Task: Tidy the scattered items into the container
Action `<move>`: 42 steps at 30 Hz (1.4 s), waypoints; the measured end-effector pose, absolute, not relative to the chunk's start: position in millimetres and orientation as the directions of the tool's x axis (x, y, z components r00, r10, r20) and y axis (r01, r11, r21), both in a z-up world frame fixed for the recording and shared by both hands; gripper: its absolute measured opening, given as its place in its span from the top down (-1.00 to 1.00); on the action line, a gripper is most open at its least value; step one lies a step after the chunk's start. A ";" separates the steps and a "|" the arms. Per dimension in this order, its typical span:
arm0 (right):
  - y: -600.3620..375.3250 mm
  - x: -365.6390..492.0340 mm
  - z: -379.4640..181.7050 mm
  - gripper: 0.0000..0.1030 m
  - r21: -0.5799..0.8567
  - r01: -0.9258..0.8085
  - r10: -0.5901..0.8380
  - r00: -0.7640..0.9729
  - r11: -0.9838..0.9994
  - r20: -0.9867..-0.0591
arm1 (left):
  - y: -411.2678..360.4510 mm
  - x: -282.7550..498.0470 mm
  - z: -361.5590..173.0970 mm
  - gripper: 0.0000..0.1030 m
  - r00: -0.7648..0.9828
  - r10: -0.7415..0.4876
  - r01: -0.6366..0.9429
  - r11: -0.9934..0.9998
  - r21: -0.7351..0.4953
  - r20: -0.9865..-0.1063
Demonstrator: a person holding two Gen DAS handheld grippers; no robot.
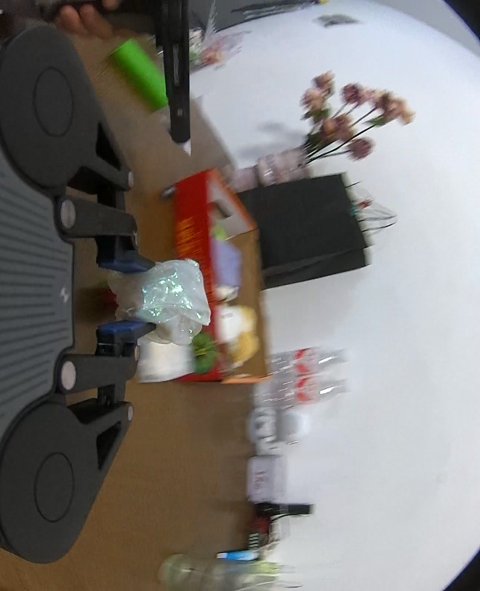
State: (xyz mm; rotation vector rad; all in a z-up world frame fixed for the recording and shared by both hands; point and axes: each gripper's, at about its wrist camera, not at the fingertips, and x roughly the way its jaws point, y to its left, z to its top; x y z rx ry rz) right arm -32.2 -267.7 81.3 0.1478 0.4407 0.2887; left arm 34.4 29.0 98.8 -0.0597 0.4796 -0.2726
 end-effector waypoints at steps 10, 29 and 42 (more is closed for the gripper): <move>-252.7 167.2 137.8 0.50 0.197 -0.240 0.310 0.745 0.951 -0.590 | 14.0 242.0 83.4 0.67 0.650 -0.270 0.185 0.963 -0.197 -0.711; -222.6 259.7 118.6 -0.86 0.169 -0.098 0.196 0.478 0.981 -0.856 | 30.1 246.5 115.6 -0.98 0.555 -0.110 0.099 0.993 -0.066 -0.824; -213.4 203.3 149.9 -0.86 0.188 -0.103 0.215 0.487 0.977 -0.846 | 21.0 184.4 155.1 -1.00 0.624 -0.055 0.094 0.996 0.005 -0.780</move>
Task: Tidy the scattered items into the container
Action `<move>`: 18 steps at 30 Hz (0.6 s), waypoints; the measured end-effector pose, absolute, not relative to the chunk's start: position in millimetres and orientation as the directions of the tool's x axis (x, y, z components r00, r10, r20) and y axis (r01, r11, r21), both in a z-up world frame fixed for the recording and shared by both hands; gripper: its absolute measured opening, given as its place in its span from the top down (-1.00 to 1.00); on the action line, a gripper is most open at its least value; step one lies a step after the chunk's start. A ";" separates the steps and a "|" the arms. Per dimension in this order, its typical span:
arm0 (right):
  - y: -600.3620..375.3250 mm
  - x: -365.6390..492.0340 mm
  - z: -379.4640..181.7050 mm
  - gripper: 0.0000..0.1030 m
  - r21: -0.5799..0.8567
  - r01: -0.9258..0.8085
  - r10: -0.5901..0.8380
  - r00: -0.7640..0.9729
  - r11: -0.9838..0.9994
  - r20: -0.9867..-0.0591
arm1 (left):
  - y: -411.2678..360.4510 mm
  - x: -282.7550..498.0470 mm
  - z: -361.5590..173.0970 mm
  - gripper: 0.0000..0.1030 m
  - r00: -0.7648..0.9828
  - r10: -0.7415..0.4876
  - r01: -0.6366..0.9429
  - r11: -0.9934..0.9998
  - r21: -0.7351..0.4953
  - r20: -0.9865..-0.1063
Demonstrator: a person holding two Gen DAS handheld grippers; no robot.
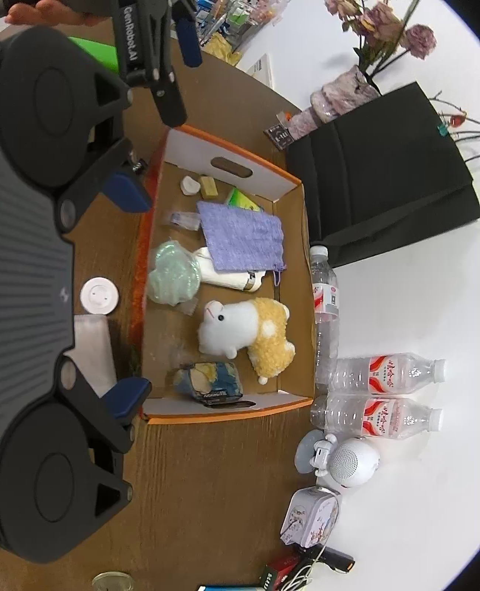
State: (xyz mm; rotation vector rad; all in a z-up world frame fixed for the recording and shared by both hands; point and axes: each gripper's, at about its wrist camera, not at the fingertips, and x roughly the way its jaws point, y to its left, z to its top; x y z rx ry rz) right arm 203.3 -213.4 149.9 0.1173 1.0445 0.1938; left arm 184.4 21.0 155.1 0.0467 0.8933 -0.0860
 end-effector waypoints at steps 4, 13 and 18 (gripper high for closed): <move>-224.0 188.2 149.4 -0.86 0.205 -0.092 0.223 0.519 0.974 -0.825 | 16.7 168.1 152.6 -1.00 0.653 -0.054 0.096 0.995 0.013 -0.756; -226.2 92.2 116.3 -0.87 0.210 -0.144 0.248 0.722 0.967 -0.646 | 5.9 64.9 115.1 -1.00 0.856 -0.040 0.081 0.995 0.056 -0.516; -216.0 20.6 73.6 -0.98 0.120 -0.140 0.184 0.816 0.983 -0.547 | 1.3 -0.3 56.0 -1.00 0.894 -0.010 0.067 0.991 0.113 -0.448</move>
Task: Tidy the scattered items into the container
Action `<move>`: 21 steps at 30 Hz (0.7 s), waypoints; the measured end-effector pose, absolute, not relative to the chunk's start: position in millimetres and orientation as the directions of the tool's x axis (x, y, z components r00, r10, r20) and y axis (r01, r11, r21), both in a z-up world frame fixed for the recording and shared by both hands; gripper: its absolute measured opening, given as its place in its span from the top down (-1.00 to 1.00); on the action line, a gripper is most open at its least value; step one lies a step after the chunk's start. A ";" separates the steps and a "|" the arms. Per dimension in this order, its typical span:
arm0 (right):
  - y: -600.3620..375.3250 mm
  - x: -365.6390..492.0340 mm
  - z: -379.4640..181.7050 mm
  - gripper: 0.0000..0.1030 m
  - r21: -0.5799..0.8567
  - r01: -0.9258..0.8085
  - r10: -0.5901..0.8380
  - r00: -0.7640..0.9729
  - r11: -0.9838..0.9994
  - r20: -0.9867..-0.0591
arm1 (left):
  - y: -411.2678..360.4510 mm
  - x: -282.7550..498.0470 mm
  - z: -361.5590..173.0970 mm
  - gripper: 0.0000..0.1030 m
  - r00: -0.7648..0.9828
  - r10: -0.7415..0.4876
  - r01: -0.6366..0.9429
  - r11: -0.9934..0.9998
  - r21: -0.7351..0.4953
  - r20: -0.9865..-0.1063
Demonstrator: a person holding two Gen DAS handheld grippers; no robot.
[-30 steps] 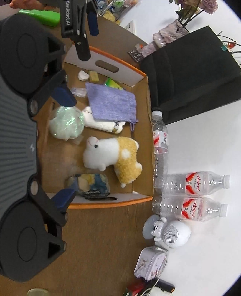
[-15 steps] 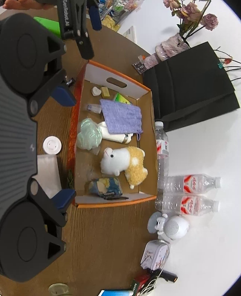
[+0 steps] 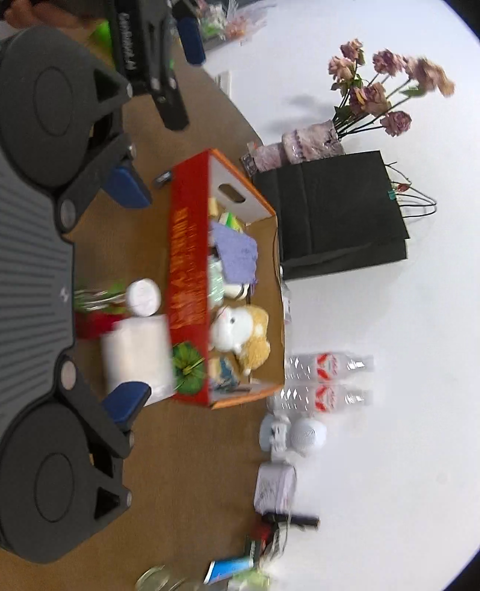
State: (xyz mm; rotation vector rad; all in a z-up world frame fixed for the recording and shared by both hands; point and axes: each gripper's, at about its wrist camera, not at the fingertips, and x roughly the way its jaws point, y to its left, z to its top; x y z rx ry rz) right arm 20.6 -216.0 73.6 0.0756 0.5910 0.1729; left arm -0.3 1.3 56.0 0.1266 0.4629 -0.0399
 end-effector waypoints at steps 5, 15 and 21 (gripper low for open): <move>-210.4 -11.2 26.4 -0.98 0.135 -0.141 0.193 0.794 0.981 -0.576 | 3.0 -15.2 9.0 -1.00 0.805 -0.005 0.073 0.993 0.091 -0.593; -197.7 -12.2 -5.9 -0.98 0.047 -0.112 0.116 0.752 0.993 -0.649 | 4.4 -11.5 -12.5 -1.00 0.759 -0.013 0.085 0.993 0.079 -0.651; -193.0 -11.4 -7.7 -1.00 0.026 -0.123 0.110 0.747 0.992 -0.656 | 9.9 -10.2 -13.7 -1.00 0.751 -0.036 0.083 0.996 0.040 -0.660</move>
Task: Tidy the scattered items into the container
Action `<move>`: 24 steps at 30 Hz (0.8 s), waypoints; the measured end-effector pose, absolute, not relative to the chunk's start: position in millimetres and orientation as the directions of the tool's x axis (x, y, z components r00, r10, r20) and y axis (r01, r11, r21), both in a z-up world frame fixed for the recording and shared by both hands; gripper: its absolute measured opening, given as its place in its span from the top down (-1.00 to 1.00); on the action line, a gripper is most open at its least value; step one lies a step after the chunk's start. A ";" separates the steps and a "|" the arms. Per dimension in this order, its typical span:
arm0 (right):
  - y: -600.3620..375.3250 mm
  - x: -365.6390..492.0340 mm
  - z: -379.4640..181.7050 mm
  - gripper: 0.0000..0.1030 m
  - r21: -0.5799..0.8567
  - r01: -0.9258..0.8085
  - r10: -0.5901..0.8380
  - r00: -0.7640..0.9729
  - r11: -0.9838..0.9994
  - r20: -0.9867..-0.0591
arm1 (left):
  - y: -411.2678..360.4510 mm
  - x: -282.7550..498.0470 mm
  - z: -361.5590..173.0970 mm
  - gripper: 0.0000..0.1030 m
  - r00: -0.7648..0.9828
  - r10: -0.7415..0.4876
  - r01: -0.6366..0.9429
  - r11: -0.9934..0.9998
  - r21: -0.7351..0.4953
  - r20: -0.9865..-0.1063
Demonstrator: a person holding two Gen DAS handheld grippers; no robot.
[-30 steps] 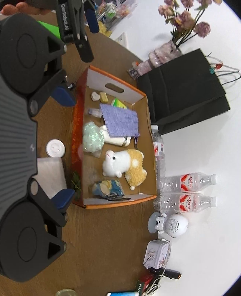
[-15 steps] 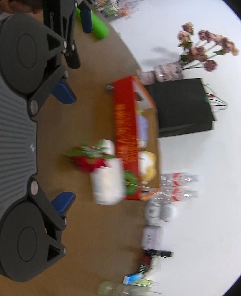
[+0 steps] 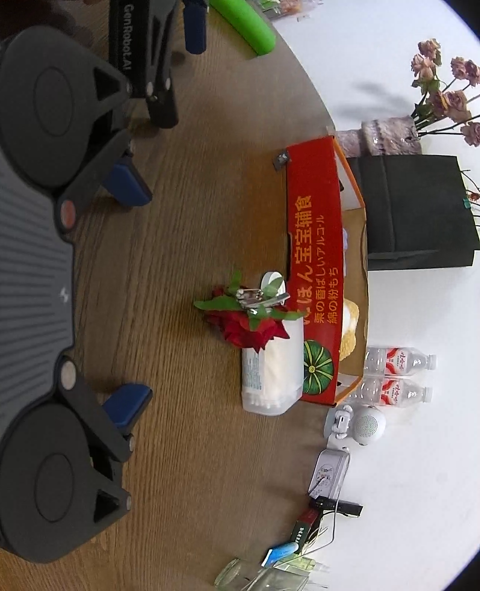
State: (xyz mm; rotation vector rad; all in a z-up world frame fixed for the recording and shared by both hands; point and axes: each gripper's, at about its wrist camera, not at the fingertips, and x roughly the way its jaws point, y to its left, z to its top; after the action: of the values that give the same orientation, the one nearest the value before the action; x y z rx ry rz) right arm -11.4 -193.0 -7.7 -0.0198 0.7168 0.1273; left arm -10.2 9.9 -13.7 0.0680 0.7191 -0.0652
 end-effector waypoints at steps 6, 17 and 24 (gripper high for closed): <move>-193.6 -11.6 -8.1 -1.00 0.025 -0.123 0.109 0.746 0.992 -0.657 | 9.4 -9.4 -14.6 -1.00 0.748 -0.041 0.074 0.997 0.022 -0.662; -195.5 -7.8 -6.4 -1.00 0.024 -0.101 0.091 0.746 0.995 -0.660 | 18.9 5.2 -4.1 -1.00 0.750 -0.073 0.099 0.995 0.003 -0.658; -211.3 20.4 22.9 -0.95 0.092 -0.130 0.159 0.795 0.987 -0.585 | 33.2 98.7 17.9 -0.31 0.770 -0.111 0.154 0.988 0.014 -0.629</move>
State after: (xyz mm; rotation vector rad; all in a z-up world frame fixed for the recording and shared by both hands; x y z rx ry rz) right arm 20.4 -211.2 22.9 0.0475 0.6328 0.1557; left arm 98.7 33.2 17.9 0.0666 0.6774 -0.1440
